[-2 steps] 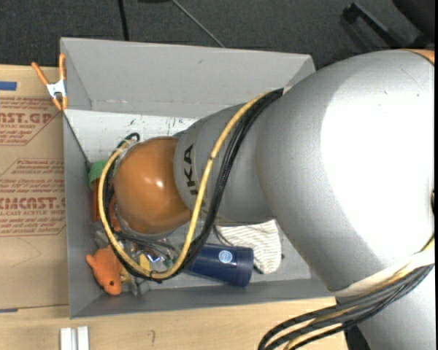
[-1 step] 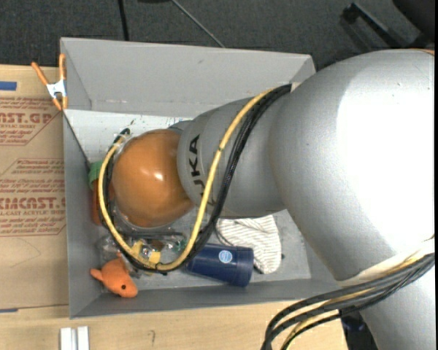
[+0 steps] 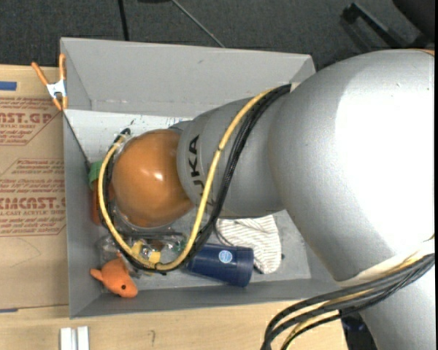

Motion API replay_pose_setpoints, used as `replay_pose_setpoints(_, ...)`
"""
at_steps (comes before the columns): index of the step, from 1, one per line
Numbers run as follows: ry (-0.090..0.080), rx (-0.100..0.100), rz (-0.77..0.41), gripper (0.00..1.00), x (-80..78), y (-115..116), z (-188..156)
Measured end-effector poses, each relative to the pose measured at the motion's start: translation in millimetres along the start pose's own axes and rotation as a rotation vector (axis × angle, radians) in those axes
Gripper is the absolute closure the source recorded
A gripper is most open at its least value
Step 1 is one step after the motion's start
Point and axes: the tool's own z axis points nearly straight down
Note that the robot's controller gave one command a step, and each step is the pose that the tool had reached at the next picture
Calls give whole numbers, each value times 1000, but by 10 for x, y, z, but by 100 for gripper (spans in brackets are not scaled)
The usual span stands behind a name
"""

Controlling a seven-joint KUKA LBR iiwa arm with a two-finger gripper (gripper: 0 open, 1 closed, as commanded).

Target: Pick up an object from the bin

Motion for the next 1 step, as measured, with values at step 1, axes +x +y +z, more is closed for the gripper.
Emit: replay_pose_setpoints(1,4,2,0,100,-12,5,-209)
